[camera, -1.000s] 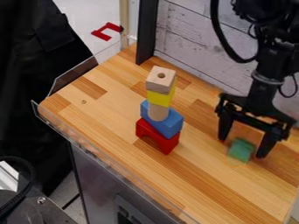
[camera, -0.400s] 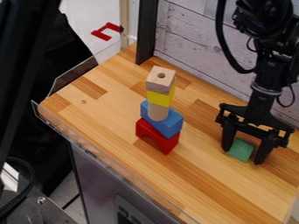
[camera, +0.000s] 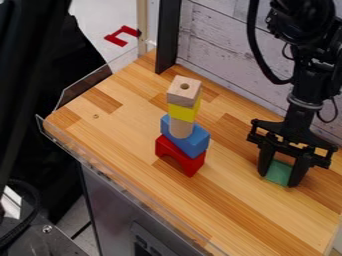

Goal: Put the green triangle on top of the cube with a hole

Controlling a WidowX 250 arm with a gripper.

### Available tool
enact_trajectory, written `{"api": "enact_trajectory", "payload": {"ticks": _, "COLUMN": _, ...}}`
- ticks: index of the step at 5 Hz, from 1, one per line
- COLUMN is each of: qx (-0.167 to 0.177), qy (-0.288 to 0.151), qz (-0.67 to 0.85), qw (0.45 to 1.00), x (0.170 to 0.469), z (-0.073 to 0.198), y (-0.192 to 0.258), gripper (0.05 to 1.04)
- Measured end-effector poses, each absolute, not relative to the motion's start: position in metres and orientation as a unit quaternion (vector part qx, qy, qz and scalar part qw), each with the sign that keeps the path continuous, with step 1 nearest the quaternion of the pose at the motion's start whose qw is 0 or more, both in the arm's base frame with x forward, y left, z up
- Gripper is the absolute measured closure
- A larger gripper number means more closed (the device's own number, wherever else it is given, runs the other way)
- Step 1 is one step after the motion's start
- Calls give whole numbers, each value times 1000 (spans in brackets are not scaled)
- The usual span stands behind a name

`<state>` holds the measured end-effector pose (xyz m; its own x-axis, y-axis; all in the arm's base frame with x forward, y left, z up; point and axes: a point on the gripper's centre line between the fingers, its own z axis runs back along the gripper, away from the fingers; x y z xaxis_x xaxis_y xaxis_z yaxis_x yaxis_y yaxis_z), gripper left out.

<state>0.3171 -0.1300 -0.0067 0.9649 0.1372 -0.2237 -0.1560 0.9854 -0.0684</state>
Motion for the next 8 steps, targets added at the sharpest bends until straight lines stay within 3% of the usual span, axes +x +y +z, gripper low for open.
{"api": "enact_trajectory", "payload": {"ticks": 1, "qx": -1, "qy": 95, "qz": 86, "qw": 992, "x": 315, "z": 30, "y": -117, "gripper": 532}}
{"api": "enact_trajectory", "payload": {"ticks": 3, "qx": 9, "qy": 51, "qz": 90, "qw": 995, "x": 303, "z": 134, "y": -97, "gripper": 532}}
{"api": "enact_trajectory", "payload": {"ticks": 4, "qx": 16, "qy": 37, "qz": 102, "qw": 994, "x": 290, "z": 166, "y": -84, "gripper": 532}}
{"api": "enact_trajectory", "payload": {"ticks": 6, "qx": -10, "qy": 32, "qz": 128, "qw": 991, "x": 265, "z": 194, "y": -57, "gripper": 532}}
{"api": "enact_trajectory", "payload": {"ticks": 8, "qx": -25, "qy": 69, "qz": 141, "qw": 987, "x": 252, "z": 179, "y": -35, "gripper": 532}}
